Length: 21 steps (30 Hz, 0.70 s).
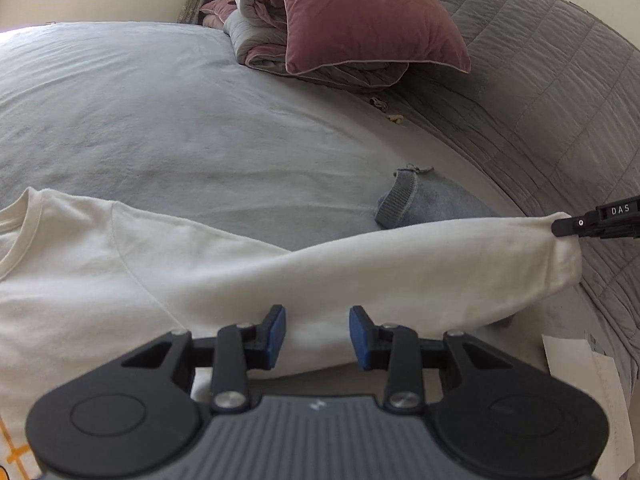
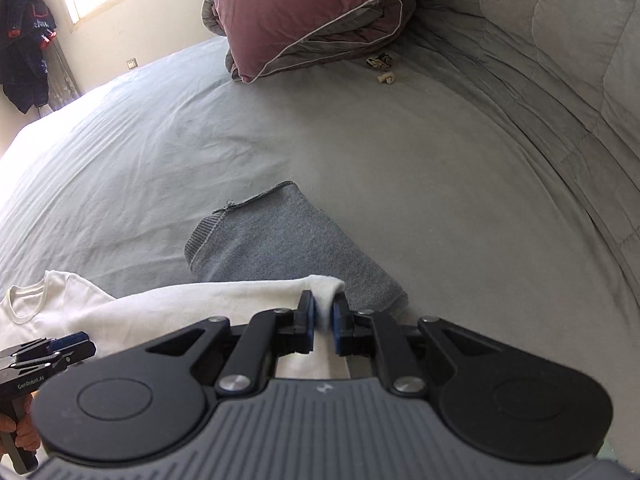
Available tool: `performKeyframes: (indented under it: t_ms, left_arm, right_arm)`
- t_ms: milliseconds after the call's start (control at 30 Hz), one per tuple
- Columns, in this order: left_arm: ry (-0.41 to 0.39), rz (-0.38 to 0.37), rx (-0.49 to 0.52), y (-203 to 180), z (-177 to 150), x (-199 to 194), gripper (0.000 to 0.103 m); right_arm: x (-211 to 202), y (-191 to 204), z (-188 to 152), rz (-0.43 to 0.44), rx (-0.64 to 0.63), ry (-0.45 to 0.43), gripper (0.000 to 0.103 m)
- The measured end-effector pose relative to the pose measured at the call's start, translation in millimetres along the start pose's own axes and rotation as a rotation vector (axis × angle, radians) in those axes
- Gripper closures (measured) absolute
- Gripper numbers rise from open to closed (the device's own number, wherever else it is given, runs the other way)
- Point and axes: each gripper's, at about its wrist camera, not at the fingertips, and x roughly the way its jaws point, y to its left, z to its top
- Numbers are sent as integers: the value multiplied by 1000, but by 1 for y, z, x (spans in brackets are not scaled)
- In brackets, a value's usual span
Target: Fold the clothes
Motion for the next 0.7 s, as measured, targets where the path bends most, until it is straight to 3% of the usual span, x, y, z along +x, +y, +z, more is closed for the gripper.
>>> performKeyframes:
  t_ms: [100, 200, 267, 300, 400, 467, 700]
  left_arm:
    - [37, 4, 134, -15, -2, 2, 67]
    - [2, -43, 167, -11, 9, -17, 65]
    - [-36, 4, 171, 2, 23, -24, 63]
    - [-54, 33, 173, 9, 30, -27, 63]
    - [-54, 210, 196, 39, 50, -16, 61]
    - [-33, 295, 206, 60, 58, -7, 44]
    - [-10, 363, 248, 98, 70, 17, 37]
  right_arm:
    - [15, -1, -9, -9, -13, -1, 89]
    - [10, -9, -17, -5, 3, -44, 79]
    - [6, -14, -22, 3, 10, -72, 59]
    - [3, -18, -24, 12, 10, -86, 56]
    - [-2, -28, -28, 23, 22, -101, 56]
    - [-3, -34, -33, 48, 44, -106, 56]
    - [8, -40, -43, 133, 74, -120, 56]
